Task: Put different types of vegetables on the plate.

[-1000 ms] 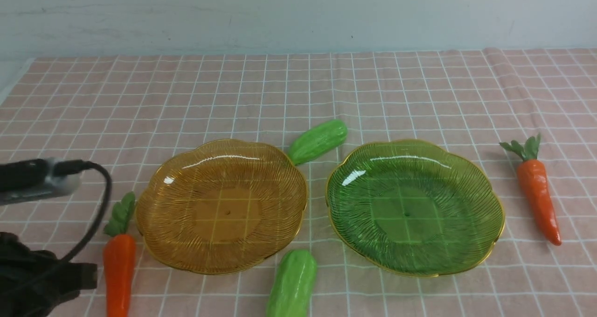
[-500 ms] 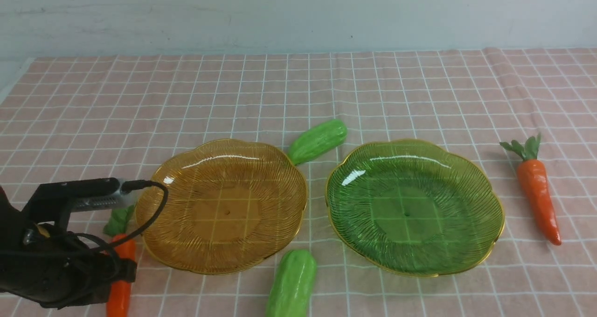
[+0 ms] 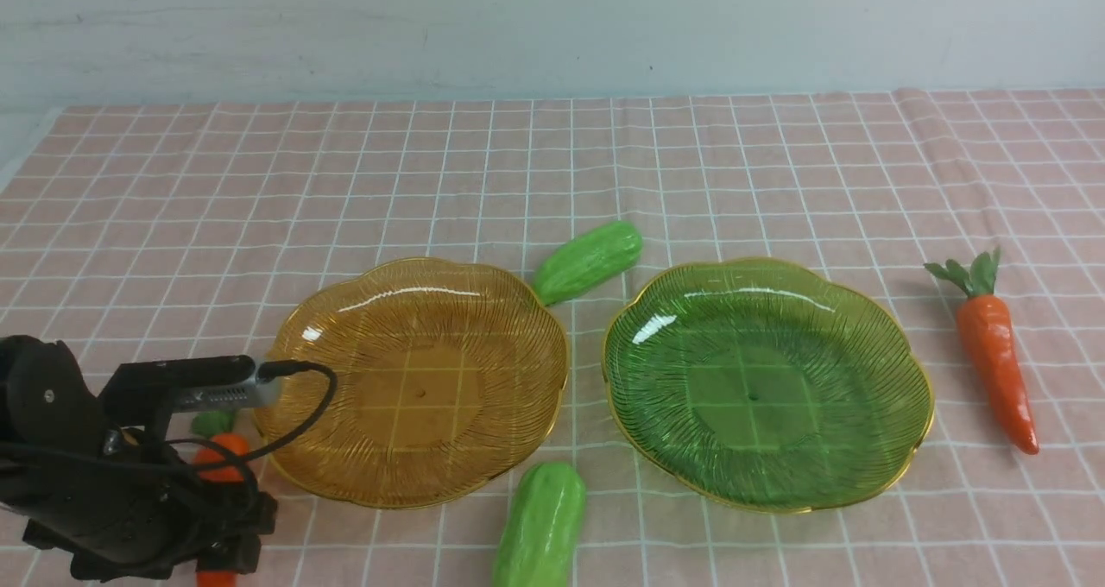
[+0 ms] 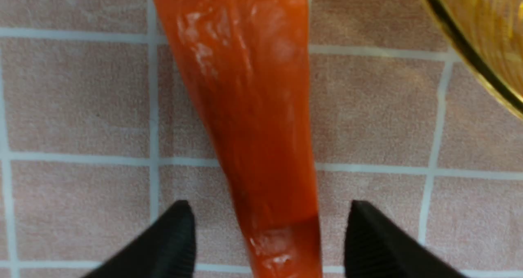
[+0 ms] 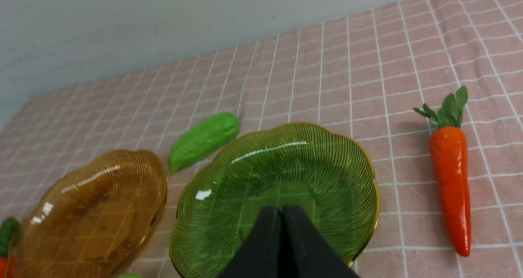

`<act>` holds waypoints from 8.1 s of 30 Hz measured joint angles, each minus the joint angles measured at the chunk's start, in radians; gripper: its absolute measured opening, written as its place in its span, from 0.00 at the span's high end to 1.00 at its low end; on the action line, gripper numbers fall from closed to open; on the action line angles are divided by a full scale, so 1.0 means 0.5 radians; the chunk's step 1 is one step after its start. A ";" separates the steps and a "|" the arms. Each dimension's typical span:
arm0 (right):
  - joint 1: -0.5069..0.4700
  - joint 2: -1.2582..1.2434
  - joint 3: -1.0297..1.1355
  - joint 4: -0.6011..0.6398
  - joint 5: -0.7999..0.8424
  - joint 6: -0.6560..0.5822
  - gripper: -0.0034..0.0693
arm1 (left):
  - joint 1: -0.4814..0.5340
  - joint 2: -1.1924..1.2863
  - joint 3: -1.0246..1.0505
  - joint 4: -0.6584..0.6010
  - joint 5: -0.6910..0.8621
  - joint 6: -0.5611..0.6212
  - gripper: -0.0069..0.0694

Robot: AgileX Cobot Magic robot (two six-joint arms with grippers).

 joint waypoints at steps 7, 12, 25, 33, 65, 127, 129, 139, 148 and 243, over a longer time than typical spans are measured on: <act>-0.192 0.645 -0.378 -0.267 0.300 0.122 0.98 | 0.005 -0.012 -0.042 0.130 0.205 -0.238 0.71; -0.406 1.016 -0.601 -0.330 0.393 0.131 0.96 | 0.040 -0.289 -0.163 0.283 0.386 -0.378 0.71; -0.383 1.969 -0.661 -0.302 -0.105 -0.126 0.33 | -0.447 -0.148 -0.728 0.076 0.237 -0.066 0.71; -0.252 2.296 -0.663 -0.293 -0.265 -0.171 0.23 | -0.465 0.279 -0.820 0.080 0.201 -0.066 0.64; 0.839 2.041 -1.261 0.120 0.156 0.122 0.64 | -0.469 -0.458 -1.076 0.187 0.871 -0.079 0.91; 0.637 1.495 -1.105 -0.473 0.627 0.144 0.97 | -1.622 0.372 -1.095 -0.127 0.418 -0.465 0.51; 0.637 1.488 -1.105 -0.511 0.627 0.143 0.97 | -1.629 0.378 -1.258 -0.186 0.347 -0.336 0.51; 0.424 1.204 -1.105 -0.681 0.732 0.222 0.97 | -1.617 0.973 -1.869 0.142 0.396 -0.239 0.37; 0.286 1.042 -1.105 -0.689 0.781 0.224 0.97 | -1.382 1.102 -2.381 0.253 0.782 -0.461 0.34; 0.286 -1.189 0.340 -0.368 -1.031 0.129 0.98 | -1.399 -0.084 -1.942 0.328 1.283 -0.248 0.91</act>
